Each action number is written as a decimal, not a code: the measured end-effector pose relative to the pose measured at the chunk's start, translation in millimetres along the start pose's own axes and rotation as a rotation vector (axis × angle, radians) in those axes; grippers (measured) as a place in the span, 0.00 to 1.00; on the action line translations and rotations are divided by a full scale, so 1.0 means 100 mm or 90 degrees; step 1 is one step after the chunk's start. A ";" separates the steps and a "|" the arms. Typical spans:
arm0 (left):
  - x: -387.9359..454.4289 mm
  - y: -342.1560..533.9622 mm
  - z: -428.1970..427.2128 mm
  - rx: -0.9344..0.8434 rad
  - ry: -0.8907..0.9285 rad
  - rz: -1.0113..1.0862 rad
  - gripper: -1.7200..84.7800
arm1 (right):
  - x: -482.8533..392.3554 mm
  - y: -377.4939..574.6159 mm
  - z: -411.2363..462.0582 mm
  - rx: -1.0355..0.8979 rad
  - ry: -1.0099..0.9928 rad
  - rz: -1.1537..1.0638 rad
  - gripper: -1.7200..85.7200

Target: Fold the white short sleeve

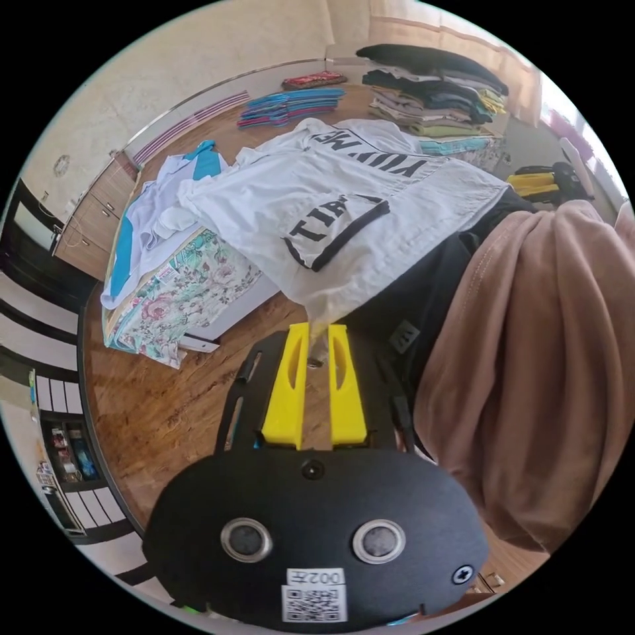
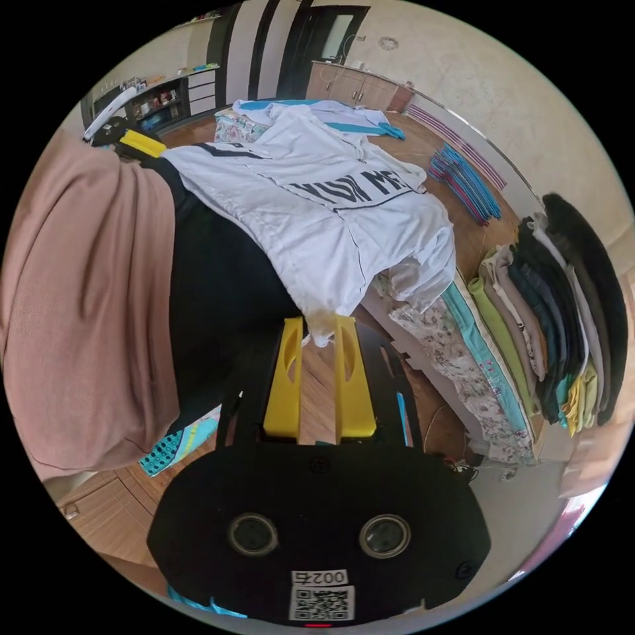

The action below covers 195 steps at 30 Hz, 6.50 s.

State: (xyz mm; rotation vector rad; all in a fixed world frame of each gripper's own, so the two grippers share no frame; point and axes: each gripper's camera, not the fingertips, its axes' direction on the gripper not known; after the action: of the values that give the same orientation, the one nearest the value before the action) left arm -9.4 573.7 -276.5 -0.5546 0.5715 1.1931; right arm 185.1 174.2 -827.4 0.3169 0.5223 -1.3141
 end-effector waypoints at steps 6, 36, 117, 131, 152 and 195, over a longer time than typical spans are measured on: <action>-0.01 -0.05 -0.26 0.044 -0.041 -0.020 0.01 | -0.06 -0.08 0.05 -0.007 0.007 -0.005 0.12; 0.24 -0.35 -1.02 0.075 -0.029 0.087 0.01 | -0.10 -0.52 -0.47 0.076 0.092 -0.011 0.01; 2.41 -2.46 0.05 0.160 -0.077 -0.276 0.01 | 0.42 -3.34 0.16 0.192 -0.030 0.253 0.01; 2.01 -2.46 0.16 0.047 -0.076 -0.345 0.01 | 0.71 -2.89 0.63 0.133 0.048 0.301 0.01; 1.33 -1.84 -0.04 0.102 -0.130 -0.365 0.01 | 1.15 -1.42 1.23 0.057 -0.118 0.198 0.11; 0.30 -0.94 0.22 0.019 0.067 0.049 0.05 | 1.59 -0.78 1.35 0.044 -0.093 0.182 0.09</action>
State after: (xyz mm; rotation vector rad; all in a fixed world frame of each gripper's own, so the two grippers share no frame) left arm 90.8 583.0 -271.6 -0.5776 0.7040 1.2308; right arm 160.2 -44.5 -792.6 0.3363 0.2965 -1.0698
